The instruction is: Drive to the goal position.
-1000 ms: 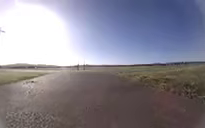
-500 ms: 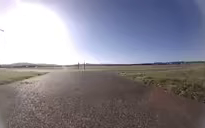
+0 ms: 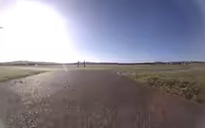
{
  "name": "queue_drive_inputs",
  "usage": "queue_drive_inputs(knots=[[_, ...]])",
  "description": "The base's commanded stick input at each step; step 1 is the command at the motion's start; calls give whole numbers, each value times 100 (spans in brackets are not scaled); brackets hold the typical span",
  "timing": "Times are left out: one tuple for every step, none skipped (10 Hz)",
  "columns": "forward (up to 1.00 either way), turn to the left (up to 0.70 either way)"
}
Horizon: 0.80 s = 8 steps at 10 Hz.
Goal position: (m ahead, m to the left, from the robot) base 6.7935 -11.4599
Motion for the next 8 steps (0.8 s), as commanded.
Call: queue_drive_inputs(knots=[[70,0],[70,0],[70,0],[70,0],[70,0],[70,0],[70,0],[70,0]])
